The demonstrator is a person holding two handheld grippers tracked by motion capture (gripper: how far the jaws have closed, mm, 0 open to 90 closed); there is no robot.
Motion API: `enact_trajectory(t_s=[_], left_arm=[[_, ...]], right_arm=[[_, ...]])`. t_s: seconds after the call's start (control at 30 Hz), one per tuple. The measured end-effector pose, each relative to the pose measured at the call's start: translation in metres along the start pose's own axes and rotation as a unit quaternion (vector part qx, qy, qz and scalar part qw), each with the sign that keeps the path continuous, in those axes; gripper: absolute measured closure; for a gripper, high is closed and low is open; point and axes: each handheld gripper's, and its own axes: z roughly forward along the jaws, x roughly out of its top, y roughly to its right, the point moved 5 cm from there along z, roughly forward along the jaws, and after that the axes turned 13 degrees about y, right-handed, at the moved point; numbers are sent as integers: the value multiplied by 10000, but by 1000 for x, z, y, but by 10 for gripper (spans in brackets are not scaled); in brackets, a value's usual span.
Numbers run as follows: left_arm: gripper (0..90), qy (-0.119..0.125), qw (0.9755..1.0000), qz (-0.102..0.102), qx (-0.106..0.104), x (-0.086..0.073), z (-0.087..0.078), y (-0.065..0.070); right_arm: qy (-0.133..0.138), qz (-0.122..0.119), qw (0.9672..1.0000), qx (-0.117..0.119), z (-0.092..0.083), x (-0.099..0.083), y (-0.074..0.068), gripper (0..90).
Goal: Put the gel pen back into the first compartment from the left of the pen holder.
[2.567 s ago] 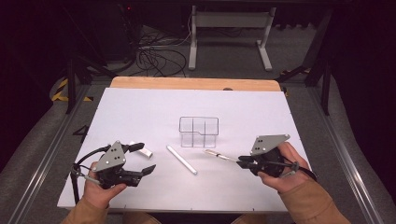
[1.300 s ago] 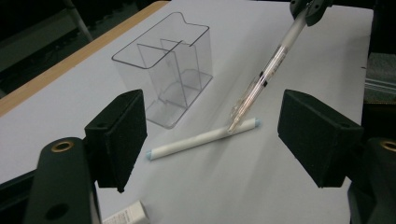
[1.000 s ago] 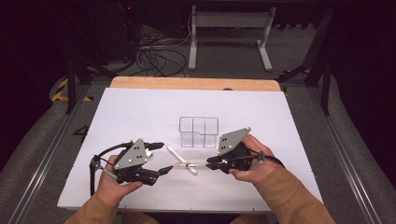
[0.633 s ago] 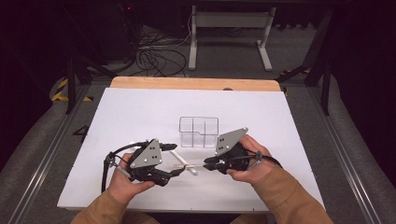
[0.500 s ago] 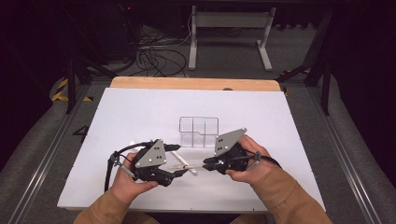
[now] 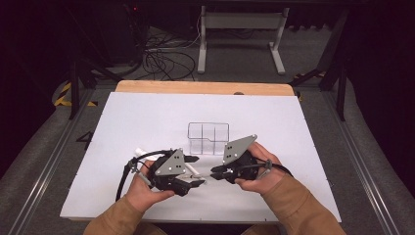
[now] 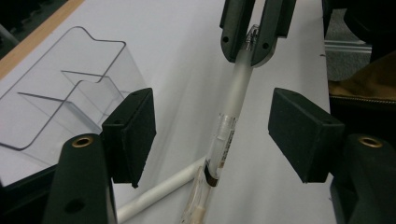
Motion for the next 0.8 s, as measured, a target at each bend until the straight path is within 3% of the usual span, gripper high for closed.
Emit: enact_trajectory(t_s=[0.2, 0.5, 0.73, 0.8], left_arm=[[403, -256, 9995, 175, -78, -4, 11, 3], [626, -586, 9972, 462, -90, -10, 17, 8], [764, -722, 9953, 618, -185, -10, 20, 11], [767, -744, 9951, 611, -223, -10, 20, 11]], right_arm=[[-8, 34, 10000, 19, 1, -1, -1, 812], [17, 26, 10000, 59, 1, -2, -1, 812], [4, 72, 9999, 77, 2, -3, -2, 811], [1, 82, 9999, 103, 2, -3, -2, 811]])
